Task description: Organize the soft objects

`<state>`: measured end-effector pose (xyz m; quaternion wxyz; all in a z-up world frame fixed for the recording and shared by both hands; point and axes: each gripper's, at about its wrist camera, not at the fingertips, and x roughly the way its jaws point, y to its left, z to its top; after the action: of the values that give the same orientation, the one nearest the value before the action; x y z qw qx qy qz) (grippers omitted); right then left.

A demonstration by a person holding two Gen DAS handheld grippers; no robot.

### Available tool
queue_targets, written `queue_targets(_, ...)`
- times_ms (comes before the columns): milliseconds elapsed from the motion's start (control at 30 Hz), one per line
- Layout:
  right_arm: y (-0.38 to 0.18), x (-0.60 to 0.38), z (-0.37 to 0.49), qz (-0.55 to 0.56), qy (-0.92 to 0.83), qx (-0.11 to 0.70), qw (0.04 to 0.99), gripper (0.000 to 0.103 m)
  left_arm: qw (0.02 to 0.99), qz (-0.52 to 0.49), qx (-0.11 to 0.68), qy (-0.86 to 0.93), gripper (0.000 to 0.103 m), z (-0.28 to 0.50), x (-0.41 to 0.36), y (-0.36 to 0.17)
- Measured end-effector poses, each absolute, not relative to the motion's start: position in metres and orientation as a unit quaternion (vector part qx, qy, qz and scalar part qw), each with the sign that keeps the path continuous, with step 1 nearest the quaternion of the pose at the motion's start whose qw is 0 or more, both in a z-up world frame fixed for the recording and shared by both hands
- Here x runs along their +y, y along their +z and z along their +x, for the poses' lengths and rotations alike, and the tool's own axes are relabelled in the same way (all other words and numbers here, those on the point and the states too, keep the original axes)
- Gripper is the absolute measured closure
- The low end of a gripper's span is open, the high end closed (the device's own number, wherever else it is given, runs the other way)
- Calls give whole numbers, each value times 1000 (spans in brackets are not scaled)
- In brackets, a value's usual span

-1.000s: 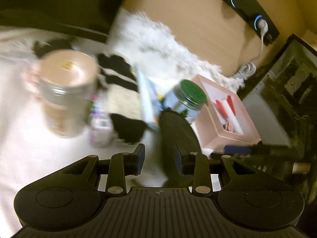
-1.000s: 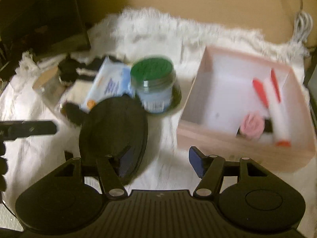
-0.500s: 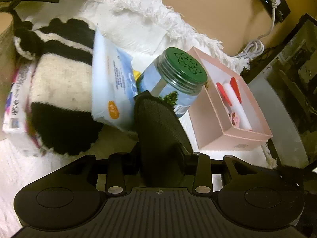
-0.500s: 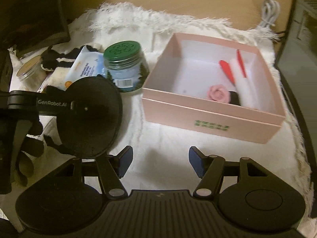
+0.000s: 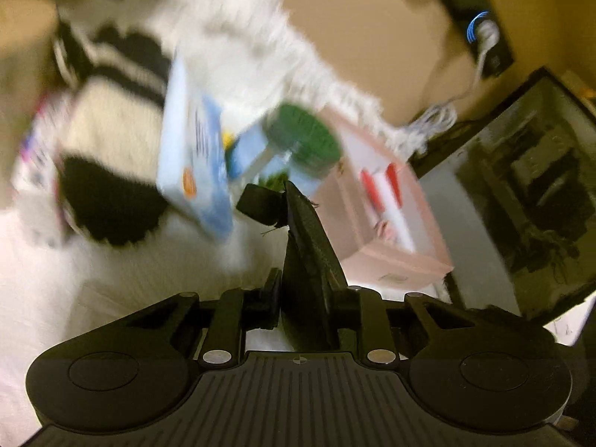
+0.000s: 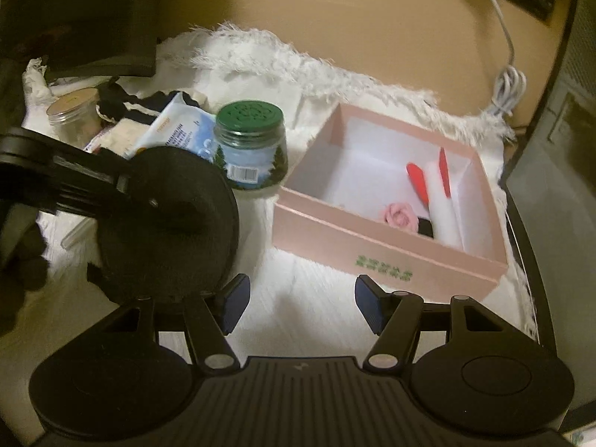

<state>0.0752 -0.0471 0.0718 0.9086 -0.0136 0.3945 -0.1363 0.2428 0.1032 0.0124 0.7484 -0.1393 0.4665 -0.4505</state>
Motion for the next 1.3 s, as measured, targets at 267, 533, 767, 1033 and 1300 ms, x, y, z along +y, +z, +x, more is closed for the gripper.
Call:
queue_targets(267,71,-33,96,-3,-121,377,918,36,815,-154,376,-412,79,231,191,69)
queue_targets(533,56,-4,125,30,-54,398,915,36,893,-137,333,-269,78,229,280,105)
queue_targets(767,45,50,157,-3,-12,379,925,36,912,-142,314,-221,78,226,313,114)
queue_targets(1033,25,92,192,-13,21,416,909,35,900,-137,336,-241,78,227,306,103)
queue_targets(1300,28,67,169,-76,-22,397,914,35,888,-139,349,-265,78,233,292,95)
